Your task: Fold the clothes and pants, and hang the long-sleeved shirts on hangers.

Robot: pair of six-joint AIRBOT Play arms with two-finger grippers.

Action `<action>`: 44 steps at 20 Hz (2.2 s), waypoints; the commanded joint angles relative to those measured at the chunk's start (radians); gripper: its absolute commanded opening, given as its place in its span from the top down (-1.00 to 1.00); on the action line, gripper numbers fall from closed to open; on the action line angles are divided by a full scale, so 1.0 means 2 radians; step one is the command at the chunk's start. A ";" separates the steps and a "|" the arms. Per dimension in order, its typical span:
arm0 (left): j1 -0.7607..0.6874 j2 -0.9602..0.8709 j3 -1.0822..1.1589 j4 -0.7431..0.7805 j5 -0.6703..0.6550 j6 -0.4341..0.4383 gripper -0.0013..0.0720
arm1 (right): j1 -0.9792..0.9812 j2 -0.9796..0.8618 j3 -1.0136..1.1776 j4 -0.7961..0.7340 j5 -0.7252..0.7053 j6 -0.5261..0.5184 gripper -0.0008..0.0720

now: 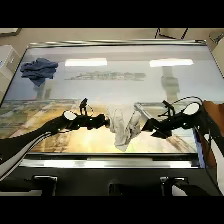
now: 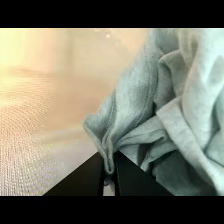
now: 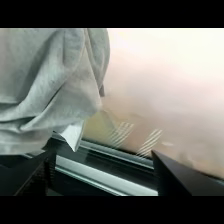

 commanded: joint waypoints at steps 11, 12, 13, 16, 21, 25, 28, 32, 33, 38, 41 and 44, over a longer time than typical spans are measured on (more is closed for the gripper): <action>0.007 0.049 0.000 -0.001 -0.010 0.003 0.89 | 0.079 -0.046 -0.033 0.109 -0.201 -0.064 0.87; 0.017 0.058 0.001 -0.001 -0.010 0.008 0.89 | 0.079 -0.040 -0.013 0.093 -0.186 -0.076 0.87; 0.032 0.070 0.005 -0.001 -0.014 0.013 0.89 | 0.079 -0.029 0.012 0.065 -0.171 -0.077 0.87; 0.087 0.126 0.041 -0.001 -0.055 0.063 0.89 | 0.079 0.021 0.108 -0.027 -0.155 -0.056 0.87; 0.168 0.271 0.139 0.000 -0.090 0.085 0.89 | 0.079 0.107 0.295 -0.248 -0.130 0.056 0.87; 0.217 0.367 0.146 0.066 -0.119 0.056 0.89 | 0.079 0.162 0.333 -0.277 -0.065 0.069 0.87; 0.222 0.388 0.145 0.170 -0.213 0.002 0.89 | 0.079 0.177 0.333 -0.272 0.030 0.074 0.87; 0.211 0.388 0.078 0.245 -0.302 -0.019 0.89 | 0.080 0.176 0.258 -0.251 0.136 0.078 0.87; 0.208 0.388 0.047 0.253 -0.301 -0.022 0.89 | 0.079 0.176 0.217 -0.247 0.135 0.079 0.87; 0.207 0.385 -0.095 0.255 -0.253 -0.041 0.89 | 0.080 0.169 0.028 -0.200 -0.016 0.056 0.86; 0.207 0.362 -0.107 0.236 -0.192 -0.043 0.89 | 0.080 0.132 0.015 -0.185 -0.159 0.071 0.86; 0.206 0.327 -0.107 0.171 -0.107 -0.042 0.89 | 0.080 0.092 0.015 -0.107 -0.326 0.106 0.86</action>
